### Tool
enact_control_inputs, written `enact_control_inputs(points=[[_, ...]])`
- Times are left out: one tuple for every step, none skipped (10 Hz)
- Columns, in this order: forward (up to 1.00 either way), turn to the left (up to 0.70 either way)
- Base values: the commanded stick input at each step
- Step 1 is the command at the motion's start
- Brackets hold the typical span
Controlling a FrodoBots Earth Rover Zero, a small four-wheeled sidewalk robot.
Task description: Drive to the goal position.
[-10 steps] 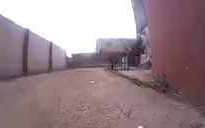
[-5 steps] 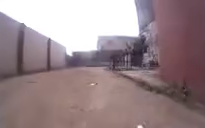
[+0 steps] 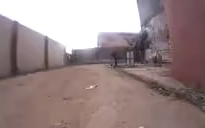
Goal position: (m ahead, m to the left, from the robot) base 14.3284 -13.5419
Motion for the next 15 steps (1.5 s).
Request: enact_control_inputs(points=[[1.00,0.00],[1.00,0.00],[1.00,0.00],[1.00,0.00],[1.00,-0.12],[1.00,-0.27],[1.00,-0.27],[1.00,0.00],[1.00,0.00],[1.00,0.00],[1.00,0.00],[1.00,0.00],[1.00,0.00],[1.00,0.00],[1.00,0.00]])
